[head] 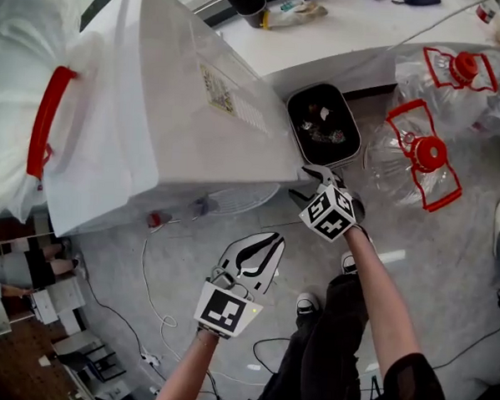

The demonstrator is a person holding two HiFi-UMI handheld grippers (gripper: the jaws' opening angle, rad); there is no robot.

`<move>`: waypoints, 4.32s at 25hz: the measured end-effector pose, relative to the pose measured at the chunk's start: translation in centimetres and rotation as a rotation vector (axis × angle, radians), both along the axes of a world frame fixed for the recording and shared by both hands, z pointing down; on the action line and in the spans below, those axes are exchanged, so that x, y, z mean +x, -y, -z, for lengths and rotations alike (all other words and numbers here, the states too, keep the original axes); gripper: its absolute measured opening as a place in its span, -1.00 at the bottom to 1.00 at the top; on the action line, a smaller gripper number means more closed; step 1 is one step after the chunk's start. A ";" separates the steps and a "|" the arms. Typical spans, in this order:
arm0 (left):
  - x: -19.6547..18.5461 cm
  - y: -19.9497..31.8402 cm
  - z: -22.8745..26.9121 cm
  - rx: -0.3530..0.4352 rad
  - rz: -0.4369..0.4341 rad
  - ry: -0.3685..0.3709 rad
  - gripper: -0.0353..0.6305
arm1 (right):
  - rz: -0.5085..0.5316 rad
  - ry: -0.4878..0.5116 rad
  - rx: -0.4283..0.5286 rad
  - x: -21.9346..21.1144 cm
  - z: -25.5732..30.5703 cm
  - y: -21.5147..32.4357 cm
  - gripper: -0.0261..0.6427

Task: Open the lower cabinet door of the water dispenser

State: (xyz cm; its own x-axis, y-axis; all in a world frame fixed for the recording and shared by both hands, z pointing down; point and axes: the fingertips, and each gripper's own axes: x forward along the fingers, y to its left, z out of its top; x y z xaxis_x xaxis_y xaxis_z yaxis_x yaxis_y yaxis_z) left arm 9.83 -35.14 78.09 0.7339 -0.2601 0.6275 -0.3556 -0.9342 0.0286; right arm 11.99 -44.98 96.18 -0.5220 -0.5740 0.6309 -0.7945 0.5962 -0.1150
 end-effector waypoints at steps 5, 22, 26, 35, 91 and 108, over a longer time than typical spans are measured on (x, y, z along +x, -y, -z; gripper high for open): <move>-0.5 0.7 -0.5 0.008 0.005 -0.015 -0.81 | 0.053 -0.065 0.012 -0.9 -0.8 0.9 -0.13; -4.6 -1.6 -1.1 -0.019 0.046 -0.002 -0.81 | 0.018 -0.101 -0.051 -1.3 -1.4 -1.9 -0.32; -5.0 -2.9 -0.5 -0.033 0.048 -0.001 -0.81 | 0.043 -0.087 -0.077 -2.7 -1.4 -6.7 -0.36; -8.5 -7.3 1.9 -0.005 0.068 -0.016 -0.81 | 0.157 -0.080 -0.150 -9.3 -1.8 -16.4 -0.43; -30.2 -22.7 34.2 0.042 0.437 -0.192 -0.81 | -0.068 0.199 0.121 -17.4 53.0 -29.0 -0.37; -24.9 -23.8 41.0 0.110 0.318 -0.278 -0.81 | -0.083 0.165 0.237 -13.8 60.2 -33.0 -0.41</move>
